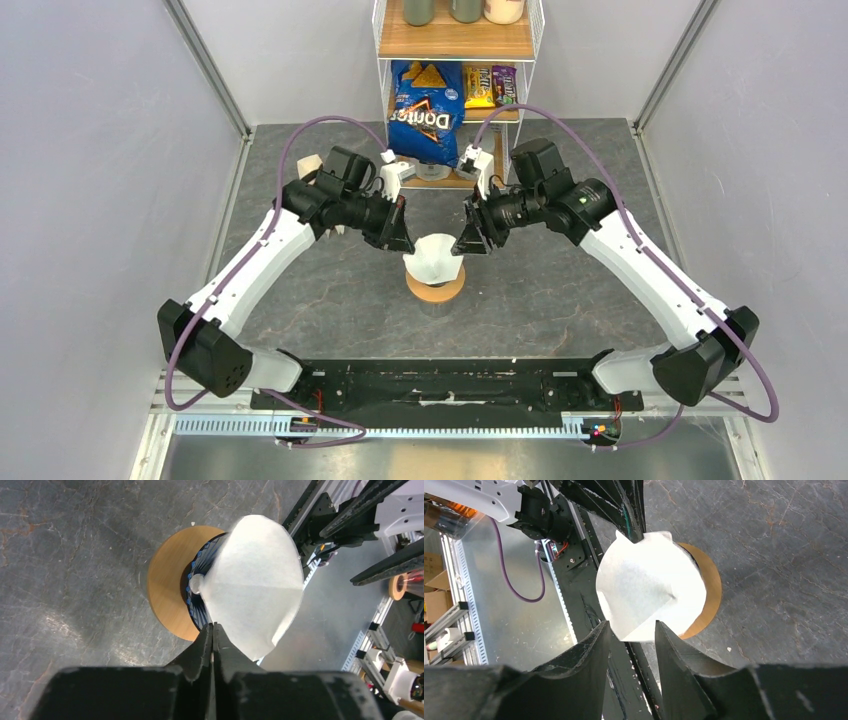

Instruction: Place the coffee filter in the dripper

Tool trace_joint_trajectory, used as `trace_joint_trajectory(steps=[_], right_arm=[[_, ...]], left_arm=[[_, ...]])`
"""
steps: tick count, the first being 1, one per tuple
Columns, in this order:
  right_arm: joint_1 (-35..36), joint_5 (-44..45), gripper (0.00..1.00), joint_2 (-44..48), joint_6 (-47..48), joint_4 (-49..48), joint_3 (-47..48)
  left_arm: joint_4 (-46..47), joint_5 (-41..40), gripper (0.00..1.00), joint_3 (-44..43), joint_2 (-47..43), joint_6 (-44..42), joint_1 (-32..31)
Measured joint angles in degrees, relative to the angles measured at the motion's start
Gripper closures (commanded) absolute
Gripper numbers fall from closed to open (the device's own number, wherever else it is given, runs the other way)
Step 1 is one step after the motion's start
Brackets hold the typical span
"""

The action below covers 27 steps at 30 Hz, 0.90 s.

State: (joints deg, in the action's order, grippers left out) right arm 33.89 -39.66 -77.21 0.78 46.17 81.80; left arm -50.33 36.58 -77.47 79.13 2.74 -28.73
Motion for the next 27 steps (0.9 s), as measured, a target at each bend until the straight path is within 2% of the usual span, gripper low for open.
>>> trace_joint_trajectory(steps=[8,9,11,13,15,20,24,27], right_arm=[[0.0,-1.36,0.61,-1.25,-0.33,-1.42,-0.11],[0.0,-1.55,0.61,-1.25,-0.35,-1.64,-0.31],[0.0,-1.86,0.61,-1.25,-0.35,-1.95,-0.96],[0.0,-2.03,0.62,-1.25,-0.35,-1.95,-1.55],[0.0,-2.12,0.61,-1.25,-0.35,-1.88,-1.7],[0.0,-2.64,0.61,-1.03,-0.35,-1.77,-1.7],[0.02,-4.26,0.61,0.11,-1.81,-2.36,-2.84],[0.11,-5.55,0.61,0.31,-2.93,-3.04,-3.76]], left_arm=[[0.22,-0.26,0.98,0.42,0.2,3.67,0.0],[0.31,-0.26,0.91,0.42,0.24,3.87,0.0],[0.37,-0.26,0.67,0.42,0.42,4.11,0.0],[0.39,-0.31,0.55,0.42,0.48,4.52,0.0],[0.13,-0.57,0.5,0.31,0.48,4.76,0.0],[-0.76,0.09,0.5,-1.16,-0.52,4.9,3.89],[-0.24,4.17,0.6,-2.08,-3.43,5.38,8.79],[1.7,10.21,0.69,-0.39,-6.05,7.48,8.61]])
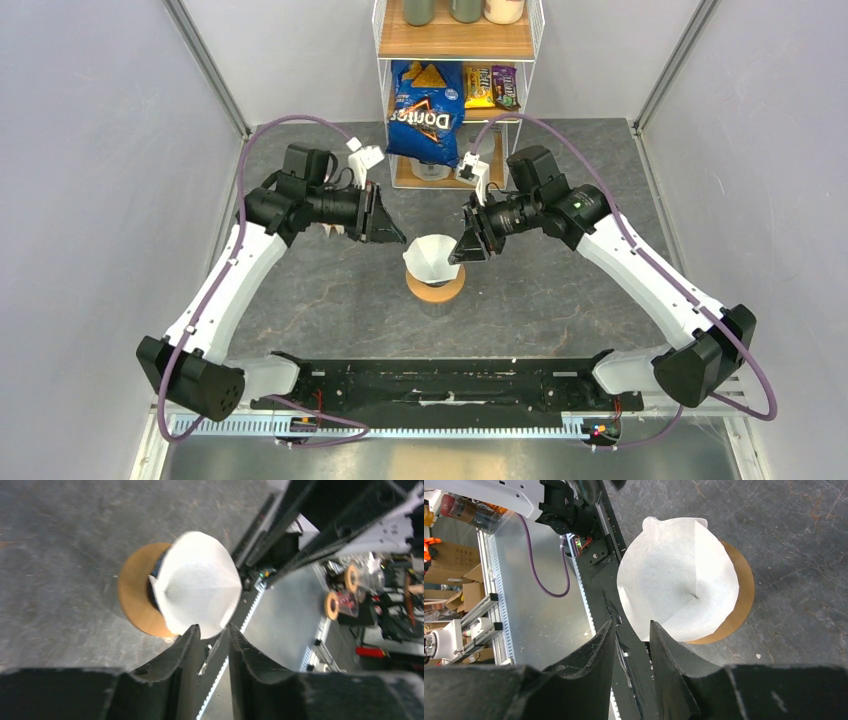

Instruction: Place the coffee filter in the dripper

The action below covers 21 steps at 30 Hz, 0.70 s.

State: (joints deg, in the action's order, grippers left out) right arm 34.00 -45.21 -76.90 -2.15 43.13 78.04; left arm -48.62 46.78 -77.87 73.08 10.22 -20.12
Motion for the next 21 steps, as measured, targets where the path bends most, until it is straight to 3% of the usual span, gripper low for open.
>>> trace_joint_trajectory(steps=[7,21], right_arm=[[0.02,-1.66,0.6,-2.03,-0.59,-1.29,-0.17],[0.02,-2.56,0.6,-5.18,-0.85,-2.91,-2.69]], left_arm=[[3.21,6.91,0.73,7.48,0.04,4.28,-0.81],[7.1,7.48,0.75,10.62,2.97,6.03,-2.03]])
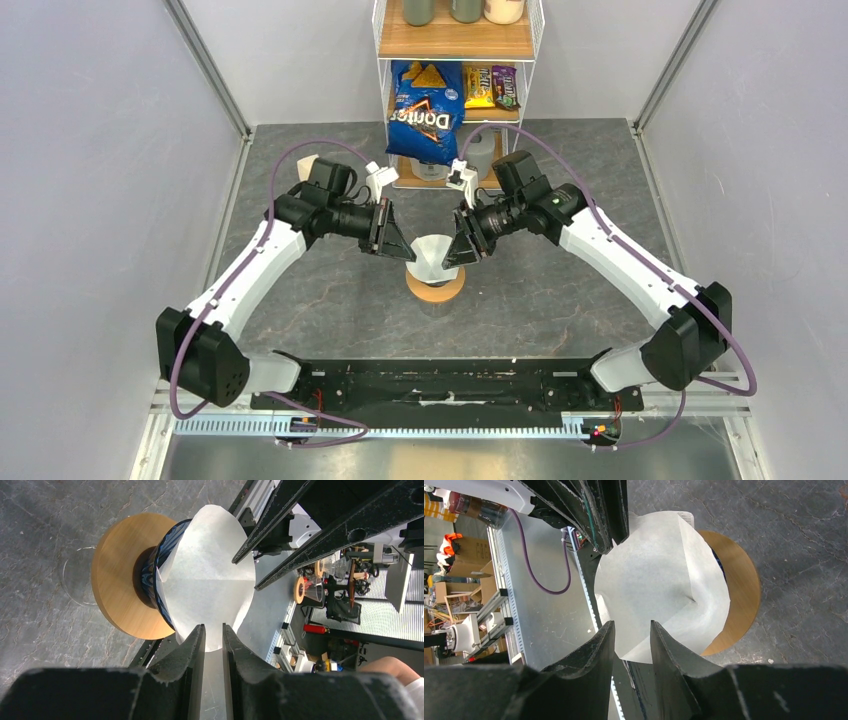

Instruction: Place the coffee filter in the dripper

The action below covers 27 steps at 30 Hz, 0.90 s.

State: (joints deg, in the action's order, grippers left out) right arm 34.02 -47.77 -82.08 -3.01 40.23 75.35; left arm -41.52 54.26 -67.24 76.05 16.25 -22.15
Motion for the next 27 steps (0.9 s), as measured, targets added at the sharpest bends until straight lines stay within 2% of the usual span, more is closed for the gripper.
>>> trace_joint_trajectory(steps=[15,21,27], right_arm=[[0.0,0.0,0.6,-0.22,0.04,-0.57,-1.84],[0.0,-0.15,0.58,-0.22,0.04,-0.57,-1.84],[1.01,-0.5,0.49,0.02,0.22,-0.55,-0.15]], left_arm=[[0.17,-0.17,0.74,2.05,0.83,0.02,-0.13],[0.22,-0.11,0.56,2.05,1.18,0.02,-0.15],[-0.44,-0.22,0.41,-0.37,1.11,-0.35,-0.22]])
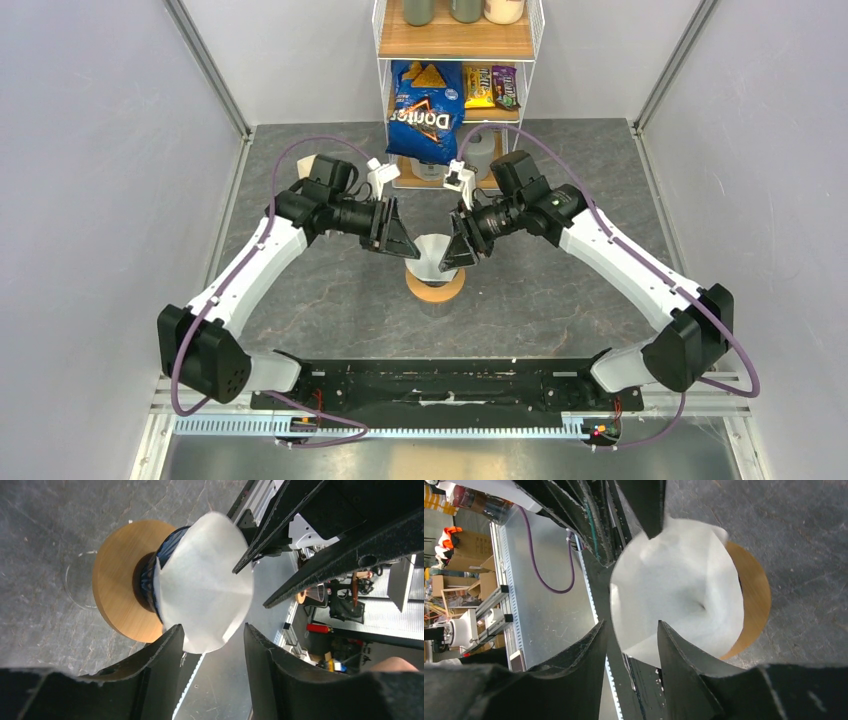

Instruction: Place the coffee filter in the dripper

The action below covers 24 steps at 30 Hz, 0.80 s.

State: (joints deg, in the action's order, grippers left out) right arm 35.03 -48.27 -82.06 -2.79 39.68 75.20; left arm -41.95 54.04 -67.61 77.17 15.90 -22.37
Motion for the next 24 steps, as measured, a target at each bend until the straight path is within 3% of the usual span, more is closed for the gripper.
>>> trace_joint_trajectory(steps=[4,9,16,24], right_arm=[[0.85,-0.09,0.39,1.31,0.04,-0.26,2.56],[1.14,1.38,0.29,3.82,0.74,-0.76,6.1],[0.04,10.93,0.03,9.18,0.79,-1.53,7.34],[-9.77,24.94,0.03,19.65,-3.23,-2.43,2.08]], left_arm=[[-1.6,-0.5,0.33,-3.96,-1.18,-1.42,0.0],[-5.22,-2.97,0.13,-11.3,-4.02,-5.2,0.0],[-9.35,-8.81,0.1,-22.82,-5.33,-7.98,1.95],[-16.63,-15.96,0.09,-29.4,-2.67,-9.16,15.63]])
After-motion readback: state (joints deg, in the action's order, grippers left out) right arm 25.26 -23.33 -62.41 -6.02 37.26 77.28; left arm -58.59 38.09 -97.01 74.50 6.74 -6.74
